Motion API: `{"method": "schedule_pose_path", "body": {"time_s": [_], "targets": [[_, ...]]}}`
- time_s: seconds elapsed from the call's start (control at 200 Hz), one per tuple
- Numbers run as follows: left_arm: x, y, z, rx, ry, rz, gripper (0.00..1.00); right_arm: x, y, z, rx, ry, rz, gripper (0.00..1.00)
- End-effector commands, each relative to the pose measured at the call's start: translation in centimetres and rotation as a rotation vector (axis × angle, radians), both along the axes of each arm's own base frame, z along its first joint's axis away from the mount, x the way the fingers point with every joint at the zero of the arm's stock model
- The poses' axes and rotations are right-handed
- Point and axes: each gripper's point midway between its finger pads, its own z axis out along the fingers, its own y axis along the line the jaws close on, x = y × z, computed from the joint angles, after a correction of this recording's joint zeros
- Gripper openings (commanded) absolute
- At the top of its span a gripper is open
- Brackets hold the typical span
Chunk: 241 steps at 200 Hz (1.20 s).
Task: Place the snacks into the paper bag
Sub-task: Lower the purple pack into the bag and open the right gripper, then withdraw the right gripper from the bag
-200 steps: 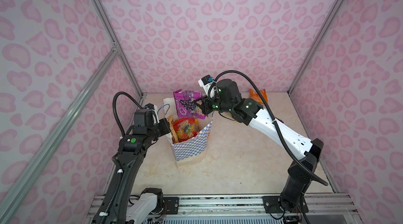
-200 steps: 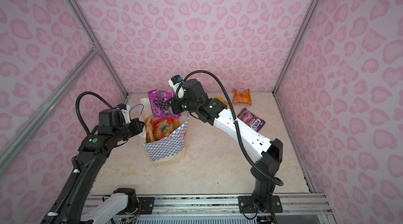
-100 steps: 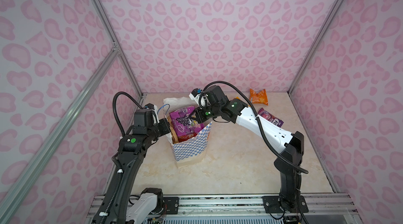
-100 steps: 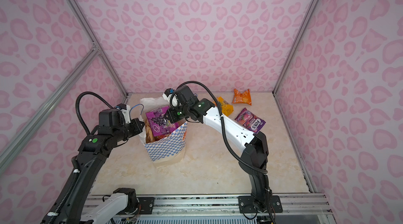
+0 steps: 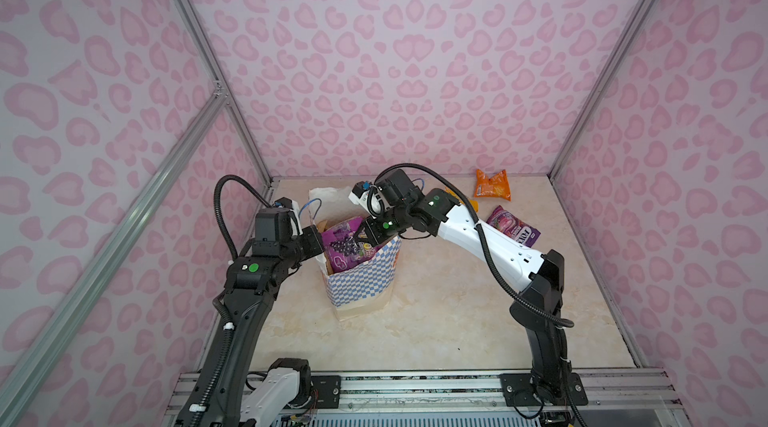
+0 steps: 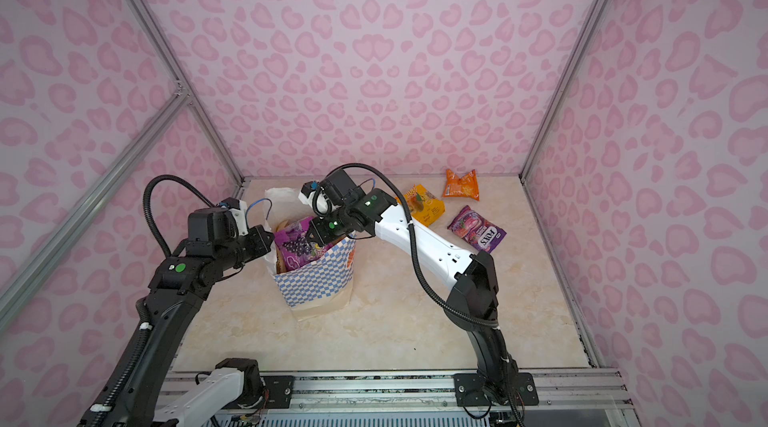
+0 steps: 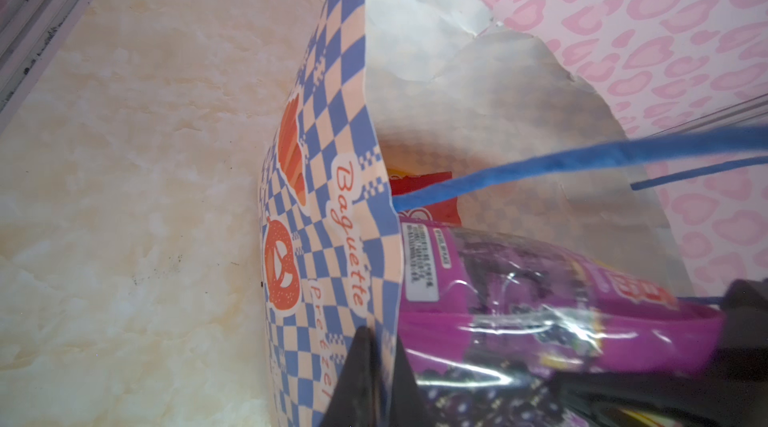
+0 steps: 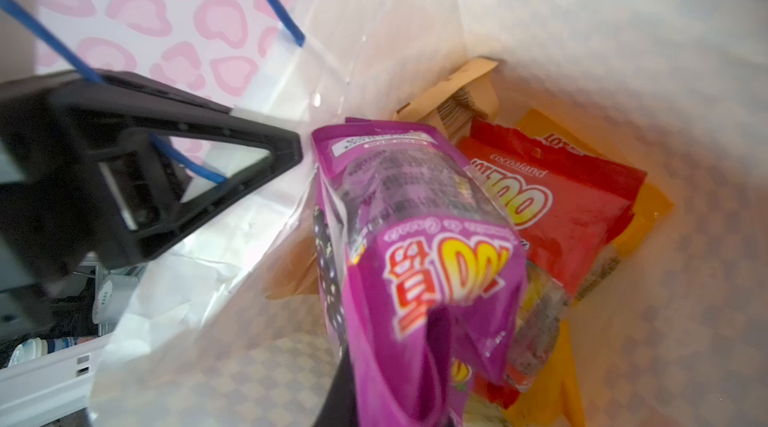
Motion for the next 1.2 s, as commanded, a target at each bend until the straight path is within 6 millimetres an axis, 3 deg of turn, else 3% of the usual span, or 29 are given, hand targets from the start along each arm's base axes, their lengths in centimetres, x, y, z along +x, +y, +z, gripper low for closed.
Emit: {"method": "schedule_pose_path", "body": {"time_s": [0.0,0.4,0.62,0.835,0.98,1.1,1.2], "targets": [[0.4,-0.3,0.7,-0.009,-0.033,-0.018,0.10,0.2,0.0,-2.5,-0.069,0.016,0.012,0.00],[0.3,-0.3,0.7,-0.009,-0.034,-0.017,0.10,1.9,-0.9,-6.9,-0.233,0.020,-0.045,0.00],[0.3,-0.3,0.7,-0.008,-0.034,-0.017,0.10,2.1,-1.1,-7.3,-0.263,0.003,-0.052,0.13],[0.3,-0.3,0.7,-0.007,-0.034,-0.015,0.10,2.1,-0.7,-5.4,-0.246,-0.069,-0.056,0.33],[0.3,-0.3,0.7,-0.007,-0.035,-0.015,0.10,2.3,-0.6,-3.7,-0.229,-0.115,-0.076,0.52],[0.3,-0.2,0.7,-0.006,-0.035,-0.012,0.11,2.3,-0.8,-0.3,-0.207,-0.211,-0.099,0.66],[0.3,-0.2,0.8,-0.005,-0.036,-0.012,0.11,2.3,-1.8,4.6,-0.179,-0.334,-0.142,0.75]]}}
